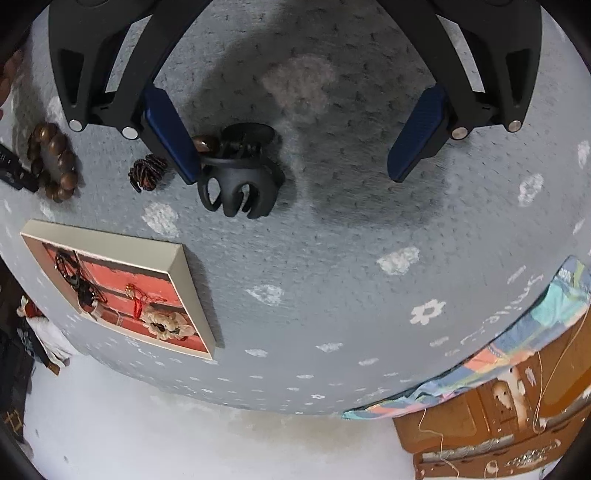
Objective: Organize jewelry
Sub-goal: 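Grasp the black claw clip with left tool while right tool grasps wooden bead bracelet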
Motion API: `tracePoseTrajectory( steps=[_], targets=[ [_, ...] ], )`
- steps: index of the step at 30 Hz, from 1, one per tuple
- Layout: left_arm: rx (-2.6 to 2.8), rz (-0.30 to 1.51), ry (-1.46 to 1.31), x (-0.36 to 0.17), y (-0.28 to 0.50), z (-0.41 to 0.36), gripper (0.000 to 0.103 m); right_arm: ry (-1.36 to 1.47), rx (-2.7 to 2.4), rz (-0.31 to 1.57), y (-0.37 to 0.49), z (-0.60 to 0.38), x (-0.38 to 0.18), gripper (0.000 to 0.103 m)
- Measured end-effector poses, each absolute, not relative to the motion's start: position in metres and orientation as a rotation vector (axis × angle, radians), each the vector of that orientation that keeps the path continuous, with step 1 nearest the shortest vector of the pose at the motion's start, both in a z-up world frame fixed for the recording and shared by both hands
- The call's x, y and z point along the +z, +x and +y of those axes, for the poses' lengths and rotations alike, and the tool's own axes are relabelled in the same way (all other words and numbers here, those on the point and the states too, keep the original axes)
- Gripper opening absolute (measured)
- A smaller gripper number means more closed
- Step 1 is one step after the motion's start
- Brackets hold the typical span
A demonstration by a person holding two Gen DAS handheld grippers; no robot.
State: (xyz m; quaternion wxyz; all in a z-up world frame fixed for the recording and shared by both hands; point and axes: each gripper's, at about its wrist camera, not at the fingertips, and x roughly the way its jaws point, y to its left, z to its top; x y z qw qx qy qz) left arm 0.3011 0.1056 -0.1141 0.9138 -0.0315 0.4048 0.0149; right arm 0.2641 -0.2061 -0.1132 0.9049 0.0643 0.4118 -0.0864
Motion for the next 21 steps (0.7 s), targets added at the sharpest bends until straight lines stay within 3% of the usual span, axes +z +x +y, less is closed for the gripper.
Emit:
tracePoseTrajectory(
  steps=[10, 21],
  targets=[
    [0.014, 0.832, -0.005, -0.116, 0.301, 0.094, 0.086, 0.141, -0.173, 0.854, 0.264, -0.206, -0.117, 0.058],
    [0.012, 0.829, -0.003, -0.118, 0.301, 0.094, 0.085, 0.136, -0.154, 0.796, 0.250, -0.199, -0.109, 0.058]
  ],
)
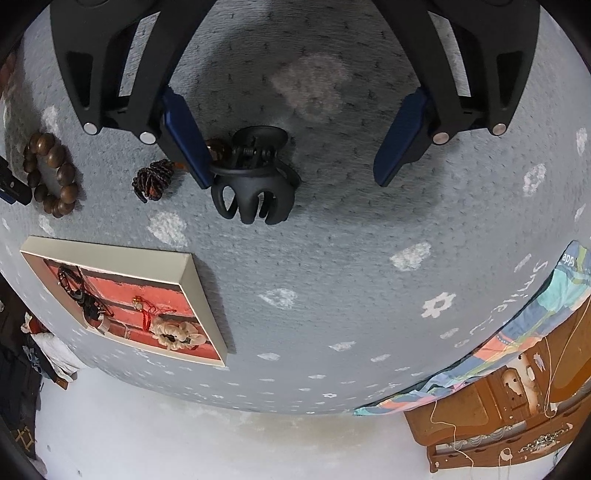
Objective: Organize jewelry
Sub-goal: 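Grasp the black claw clip with left tool while right tool grasps wooden bead bracelet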
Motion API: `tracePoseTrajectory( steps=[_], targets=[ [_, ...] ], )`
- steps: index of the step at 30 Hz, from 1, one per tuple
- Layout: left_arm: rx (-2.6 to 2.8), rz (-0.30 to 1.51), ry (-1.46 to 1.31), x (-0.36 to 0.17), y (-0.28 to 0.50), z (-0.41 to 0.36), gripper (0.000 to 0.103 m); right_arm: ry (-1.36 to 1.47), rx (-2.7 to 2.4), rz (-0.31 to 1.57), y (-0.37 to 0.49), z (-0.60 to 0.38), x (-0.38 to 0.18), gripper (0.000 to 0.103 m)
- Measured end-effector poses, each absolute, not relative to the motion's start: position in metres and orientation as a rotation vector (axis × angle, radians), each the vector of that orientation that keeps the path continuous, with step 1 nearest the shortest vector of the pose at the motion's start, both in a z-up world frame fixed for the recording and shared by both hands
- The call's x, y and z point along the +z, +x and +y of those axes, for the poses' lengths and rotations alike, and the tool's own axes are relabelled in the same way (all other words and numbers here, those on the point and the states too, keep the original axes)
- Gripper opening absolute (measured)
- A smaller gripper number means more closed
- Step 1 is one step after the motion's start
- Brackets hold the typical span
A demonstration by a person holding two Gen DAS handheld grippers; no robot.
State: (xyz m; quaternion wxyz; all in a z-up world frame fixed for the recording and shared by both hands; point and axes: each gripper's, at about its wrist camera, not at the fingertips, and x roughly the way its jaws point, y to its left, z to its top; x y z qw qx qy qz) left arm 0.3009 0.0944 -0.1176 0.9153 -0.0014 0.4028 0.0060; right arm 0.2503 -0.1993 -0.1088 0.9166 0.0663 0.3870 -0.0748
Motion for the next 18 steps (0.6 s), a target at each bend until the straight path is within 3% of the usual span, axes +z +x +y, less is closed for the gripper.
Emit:
tracePoseTrajectory(
  steps=[18],
  targets=[
    [0.005, 0.823, -0.010, -0.117, 0.300, 0.094, 0.081, 0.115, -0.159, 0.874, 0.268, -0.180, -0.122, 0.055]
  ],
)
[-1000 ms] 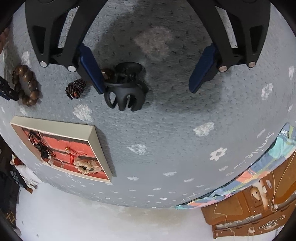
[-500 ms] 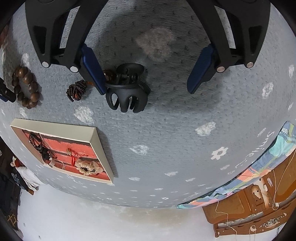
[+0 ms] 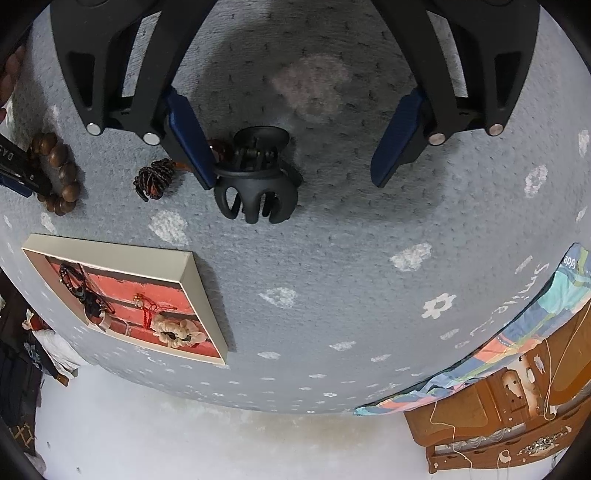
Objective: Organize jewelry
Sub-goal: 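Grasp the black claw clip with left tool while right tool grasps wooden bead bracelet, then carry claw clip and wooden bead bracelet with both tools into the tray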
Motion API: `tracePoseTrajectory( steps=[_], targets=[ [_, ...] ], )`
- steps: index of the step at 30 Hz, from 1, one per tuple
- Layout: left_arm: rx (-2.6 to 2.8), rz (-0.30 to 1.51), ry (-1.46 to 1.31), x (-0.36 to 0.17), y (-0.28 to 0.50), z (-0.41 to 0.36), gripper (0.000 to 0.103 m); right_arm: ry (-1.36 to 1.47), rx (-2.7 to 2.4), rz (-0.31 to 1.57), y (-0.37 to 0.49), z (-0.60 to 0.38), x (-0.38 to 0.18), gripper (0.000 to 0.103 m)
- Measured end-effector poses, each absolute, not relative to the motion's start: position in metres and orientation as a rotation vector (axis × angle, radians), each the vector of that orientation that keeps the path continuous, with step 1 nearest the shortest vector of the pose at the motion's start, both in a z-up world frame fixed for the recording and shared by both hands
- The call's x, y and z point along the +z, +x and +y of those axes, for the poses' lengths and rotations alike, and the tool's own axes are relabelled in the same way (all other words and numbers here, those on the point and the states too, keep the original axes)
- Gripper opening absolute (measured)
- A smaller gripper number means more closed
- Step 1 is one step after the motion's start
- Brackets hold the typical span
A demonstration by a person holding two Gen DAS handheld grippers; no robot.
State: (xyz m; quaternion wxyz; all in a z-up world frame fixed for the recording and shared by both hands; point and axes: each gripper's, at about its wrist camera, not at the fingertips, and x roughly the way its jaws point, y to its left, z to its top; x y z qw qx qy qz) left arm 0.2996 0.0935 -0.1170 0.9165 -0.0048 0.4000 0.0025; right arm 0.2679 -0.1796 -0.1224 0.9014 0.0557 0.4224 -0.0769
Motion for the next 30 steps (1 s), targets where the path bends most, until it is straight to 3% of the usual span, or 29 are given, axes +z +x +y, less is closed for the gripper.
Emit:
tracePoseTrajectory(
  steps=[3, 10, 12, 14, 30],
  targets=[
    [-0.004, 0.821, 0.009, -0.117, 0.298, 0.089, 0.076, 0.092, -0.169, 0.877, 0.268, -0.176, -0.123, 0.049],
    [-0.025, 0.820, 0.028, -0.117, 0.296, 0.086, 0.065, 0.076, -0.131, 0.879, 0.268, -0.167, -0.122, 0.026],
    [-0.038, 0.822, 0.038, -0.118, 0.296, 0.083, 0.059, 0.073, -0.124, 0.878, 0.267, -0.166, -0.122, 0.023],
    [-0.037, 0.834, 0.054, -0.120, 0.297, 0.081, 0.044, 0.077, -0.121, 0.875, 0.267, -0.166, -0.122, 0.023],
    [-0.038, 0.788, 0.014, -0.096, 0.292, 0.081, 0.044, 0.073, -0.051, 0.779, 0.256, -0.166, -0.102, 0.019]
  ],
)
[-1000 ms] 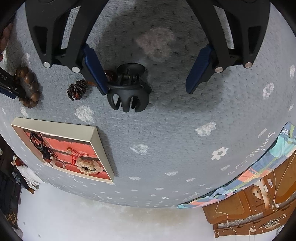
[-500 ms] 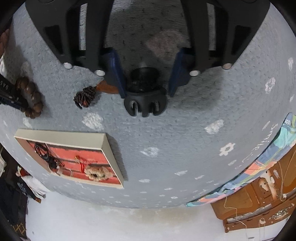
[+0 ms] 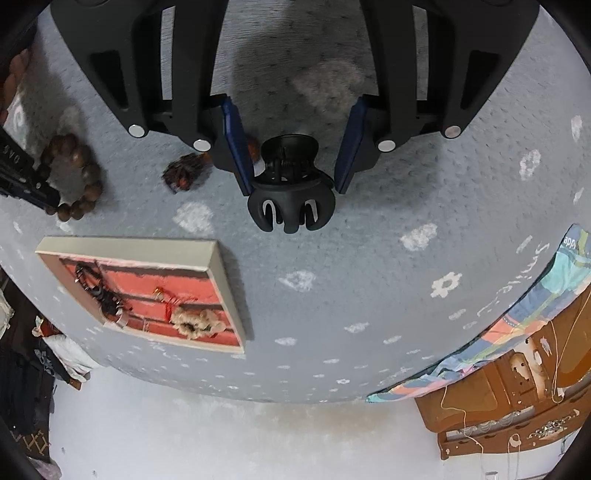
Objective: Organize jewelry
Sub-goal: 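Carry claw clip and wooden bead bracelet with both tools into the tray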
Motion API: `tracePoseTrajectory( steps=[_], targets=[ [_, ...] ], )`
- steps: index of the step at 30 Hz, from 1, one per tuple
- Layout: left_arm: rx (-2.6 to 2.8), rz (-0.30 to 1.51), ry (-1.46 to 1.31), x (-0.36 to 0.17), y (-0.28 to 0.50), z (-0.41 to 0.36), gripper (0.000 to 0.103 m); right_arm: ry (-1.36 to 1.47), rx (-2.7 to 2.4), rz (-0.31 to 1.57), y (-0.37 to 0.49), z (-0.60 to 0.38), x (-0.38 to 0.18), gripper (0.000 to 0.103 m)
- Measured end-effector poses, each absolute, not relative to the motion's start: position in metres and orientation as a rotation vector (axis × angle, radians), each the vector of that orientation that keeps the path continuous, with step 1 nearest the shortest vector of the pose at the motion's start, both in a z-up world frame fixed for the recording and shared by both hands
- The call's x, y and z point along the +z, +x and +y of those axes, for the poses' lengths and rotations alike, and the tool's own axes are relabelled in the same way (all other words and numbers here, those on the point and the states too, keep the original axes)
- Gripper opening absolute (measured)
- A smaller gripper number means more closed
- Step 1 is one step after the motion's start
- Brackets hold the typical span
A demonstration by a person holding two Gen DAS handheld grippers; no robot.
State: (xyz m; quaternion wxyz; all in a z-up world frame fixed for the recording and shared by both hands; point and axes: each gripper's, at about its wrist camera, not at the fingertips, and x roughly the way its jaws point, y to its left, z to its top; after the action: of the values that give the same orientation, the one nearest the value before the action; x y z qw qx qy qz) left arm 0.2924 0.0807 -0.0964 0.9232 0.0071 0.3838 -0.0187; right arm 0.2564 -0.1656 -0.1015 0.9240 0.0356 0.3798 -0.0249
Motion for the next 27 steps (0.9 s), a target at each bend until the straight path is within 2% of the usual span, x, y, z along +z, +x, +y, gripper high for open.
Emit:
tracePoseTrajectory(
  steps=[12, 27],
  targets=[
    [-0.102, 0.747, -0.005, -0.054, 0.312, 0.034, 0.044, 0.045, -0.055, 0.701, 0.262, -0.179, -0.059, 0.019],
    [-0.137, 0.749, 0.023, -0.036, 0.371, -0.029, 0.044, 0.028, -0.094, 0.623, 0.307, -0.221, 0.000, 0.019]
  ],
)
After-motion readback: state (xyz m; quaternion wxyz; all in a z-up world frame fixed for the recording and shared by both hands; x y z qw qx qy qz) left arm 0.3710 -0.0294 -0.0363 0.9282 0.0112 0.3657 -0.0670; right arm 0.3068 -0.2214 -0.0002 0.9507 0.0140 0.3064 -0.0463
